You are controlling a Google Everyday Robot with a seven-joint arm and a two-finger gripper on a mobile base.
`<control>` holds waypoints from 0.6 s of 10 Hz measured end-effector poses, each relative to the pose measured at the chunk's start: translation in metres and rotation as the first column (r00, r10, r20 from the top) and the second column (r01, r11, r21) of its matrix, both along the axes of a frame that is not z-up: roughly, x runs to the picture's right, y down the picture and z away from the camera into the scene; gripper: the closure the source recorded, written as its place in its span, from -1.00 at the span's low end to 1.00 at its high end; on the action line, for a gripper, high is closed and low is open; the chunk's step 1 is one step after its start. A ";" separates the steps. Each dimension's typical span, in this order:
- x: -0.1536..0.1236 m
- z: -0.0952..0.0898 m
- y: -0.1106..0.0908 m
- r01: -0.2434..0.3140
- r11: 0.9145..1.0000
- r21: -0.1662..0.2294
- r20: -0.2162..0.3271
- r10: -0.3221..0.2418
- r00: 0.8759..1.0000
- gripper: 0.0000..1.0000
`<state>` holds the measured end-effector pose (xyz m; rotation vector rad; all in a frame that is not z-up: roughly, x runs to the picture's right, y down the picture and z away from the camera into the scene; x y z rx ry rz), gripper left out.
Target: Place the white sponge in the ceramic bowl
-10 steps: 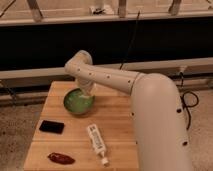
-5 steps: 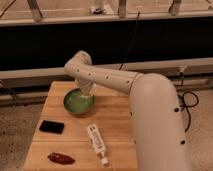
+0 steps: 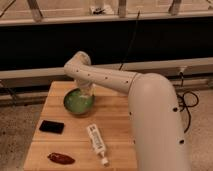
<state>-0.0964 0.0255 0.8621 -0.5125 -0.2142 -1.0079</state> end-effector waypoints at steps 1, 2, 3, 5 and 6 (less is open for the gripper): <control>0.000 0.000 0.000 0.000 1.000 0.002 0.000 0.000 1.000 -0.55; -0.001 0.001 0.000 0.001 1.000 0.005 0.001 -0.001 1.000 -0.60; -0.002 0.001 -0.001 0.003 1.000 0.009 0.003 -0.003 1.000 -0.60; -0.004 0.002 -0.001 0.005 1.000 0.014 0.004 -0.005 1.000 -0.60; -0.004 0.003 -0.001 0.007 1.000 0.017 0.005 -0.007 1.000 -0.60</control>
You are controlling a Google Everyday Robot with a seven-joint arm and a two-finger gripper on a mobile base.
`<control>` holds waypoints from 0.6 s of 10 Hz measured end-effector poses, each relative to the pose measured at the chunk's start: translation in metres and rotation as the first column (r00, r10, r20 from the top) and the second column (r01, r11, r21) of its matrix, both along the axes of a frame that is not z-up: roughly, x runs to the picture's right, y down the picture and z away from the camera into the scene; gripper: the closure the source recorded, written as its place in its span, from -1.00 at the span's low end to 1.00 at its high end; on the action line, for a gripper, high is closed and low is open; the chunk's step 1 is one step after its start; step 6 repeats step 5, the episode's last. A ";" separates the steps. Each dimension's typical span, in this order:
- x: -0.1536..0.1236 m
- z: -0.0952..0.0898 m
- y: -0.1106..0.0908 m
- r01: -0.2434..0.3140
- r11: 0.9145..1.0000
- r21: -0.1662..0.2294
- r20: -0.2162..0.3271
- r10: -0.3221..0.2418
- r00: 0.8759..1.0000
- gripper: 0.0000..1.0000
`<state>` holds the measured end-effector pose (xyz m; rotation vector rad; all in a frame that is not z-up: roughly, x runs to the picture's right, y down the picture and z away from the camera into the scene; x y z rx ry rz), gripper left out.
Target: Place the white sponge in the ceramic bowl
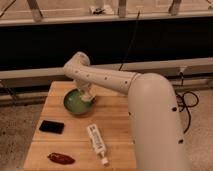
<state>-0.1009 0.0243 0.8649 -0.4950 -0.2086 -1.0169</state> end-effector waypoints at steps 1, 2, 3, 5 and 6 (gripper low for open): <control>-0.001 0.001 0.000 0.002 1.000 0.005 0.001 -0.002 1.000 -0.60; -0.002 0.001 -0.001 0.003 1.000 0.009 0.002 -0.003 1.000 -0.60; -0.004 0.001 -0.002 0.005 1.000 0.015 0.004 -0.005 1.000 -0.60; -0.005 0.000 -0.004 0.005 1.000 0.022 0.005 -0.005 1.000 -0.60; -0.005 0.000 -0.004 0.005 1.000 0.022 0.005 -0.005 1.000 -0.60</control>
